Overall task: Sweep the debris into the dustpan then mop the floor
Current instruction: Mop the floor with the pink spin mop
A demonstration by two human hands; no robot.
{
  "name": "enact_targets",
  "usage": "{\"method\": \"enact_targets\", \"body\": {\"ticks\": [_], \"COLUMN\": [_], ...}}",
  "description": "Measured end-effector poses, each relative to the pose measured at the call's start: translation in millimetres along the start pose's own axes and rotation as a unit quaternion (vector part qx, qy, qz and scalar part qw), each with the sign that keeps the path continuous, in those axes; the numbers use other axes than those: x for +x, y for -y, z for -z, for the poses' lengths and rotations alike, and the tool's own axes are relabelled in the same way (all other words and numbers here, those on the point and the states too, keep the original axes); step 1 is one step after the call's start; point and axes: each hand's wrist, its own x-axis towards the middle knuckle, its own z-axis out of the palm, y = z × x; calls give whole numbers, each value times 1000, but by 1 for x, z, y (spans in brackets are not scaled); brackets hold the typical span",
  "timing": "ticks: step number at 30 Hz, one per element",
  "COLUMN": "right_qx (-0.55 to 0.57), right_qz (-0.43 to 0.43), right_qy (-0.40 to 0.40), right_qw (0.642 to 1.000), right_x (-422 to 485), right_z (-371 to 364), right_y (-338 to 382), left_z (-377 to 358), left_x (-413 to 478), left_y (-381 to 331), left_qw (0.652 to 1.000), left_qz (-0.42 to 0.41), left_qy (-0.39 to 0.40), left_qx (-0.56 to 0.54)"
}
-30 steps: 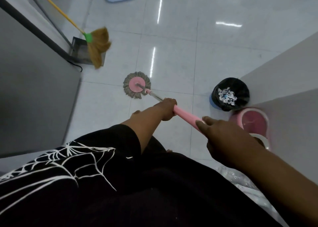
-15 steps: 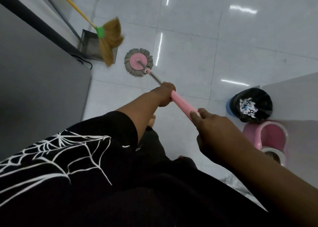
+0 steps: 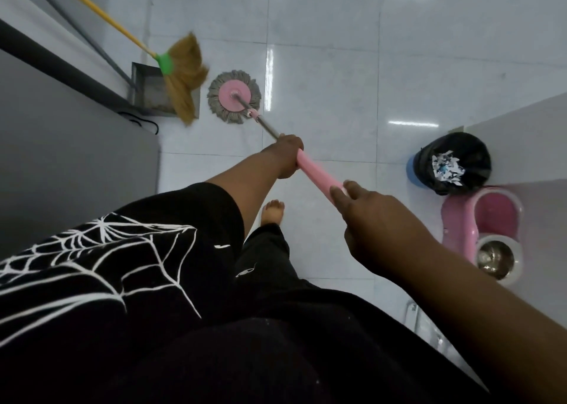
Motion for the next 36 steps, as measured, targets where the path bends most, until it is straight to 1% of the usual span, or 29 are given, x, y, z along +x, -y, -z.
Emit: {"method": "enact_targets", "body": {"ticks": [6,12,15,18,23,28,32,36], "right_qx": [20,43,47,46,22,23,35,36], "right_qz": [-34,-59,-67,-61,-48,-61,-58,-42], "right_qy": [-3,16,23,28,9,1,18,19], "right_qw": [999,997,996,997,999,998,998,998], "right_x": [-85,-199,-233,-246,-231,-194,-136,-54], "right_z": [-39,-85,-98,-103,-98,-73,-47,-13], "right_y": [3,-2,-2,7,26,22,22,30], "left_z": [-60,-141,-164,-172,-159,-129,-91,-36], "left_x": [-55,-118,-137,-149,-155,-131,-92,-36], "left_y": [-45,-103,-118,-119,-101,-85,-58,-13], "left_qw": [999,993,988,986,988,992,995,997], "left_qz": [-21,-83,-104,-105,-105,-108,-90,-77], "left_qy": [26,59,67,75,66,40,31,15], "left_qx": [25,66,91,108,88,51,35,26]}}
